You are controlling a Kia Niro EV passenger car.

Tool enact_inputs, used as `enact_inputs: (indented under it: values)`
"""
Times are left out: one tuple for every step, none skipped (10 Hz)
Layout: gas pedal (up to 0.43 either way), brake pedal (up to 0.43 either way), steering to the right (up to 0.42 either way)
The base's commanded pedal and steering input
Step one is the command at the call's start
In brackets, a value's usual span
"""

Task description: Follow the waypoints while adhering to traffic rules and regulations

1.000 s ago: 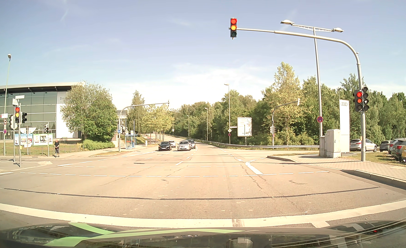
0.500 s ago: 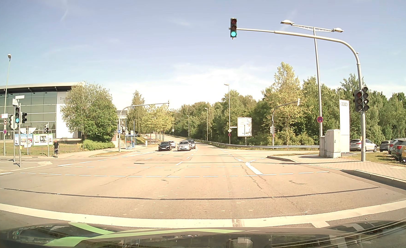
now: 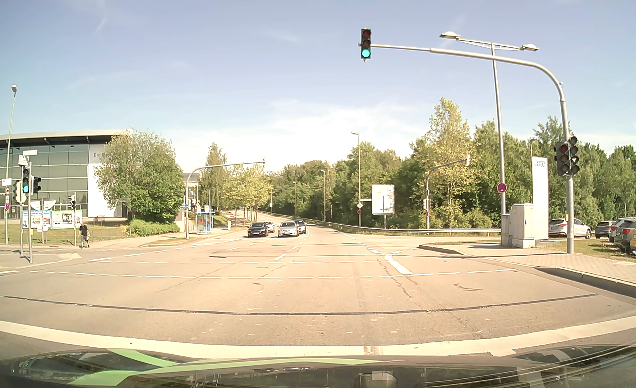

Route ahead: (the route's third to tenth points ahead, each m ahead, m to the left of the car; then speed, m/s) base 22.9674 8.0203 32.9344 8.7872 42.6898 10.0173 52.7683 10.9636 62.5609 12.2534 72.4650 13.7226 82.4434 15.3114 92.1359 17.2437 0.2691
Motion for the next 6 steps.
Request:
enact_inputs:
  values:
    - [0.039, 0.0, -0.005]
    - [0.169, 0.0, -0.005]
    - [0.197, 0.0, -0.005]
    - [0.197, 0.0, -0.006]
    - [0.228, 0.0, -0.009]
    - [0.26, 0.0, -0.01]
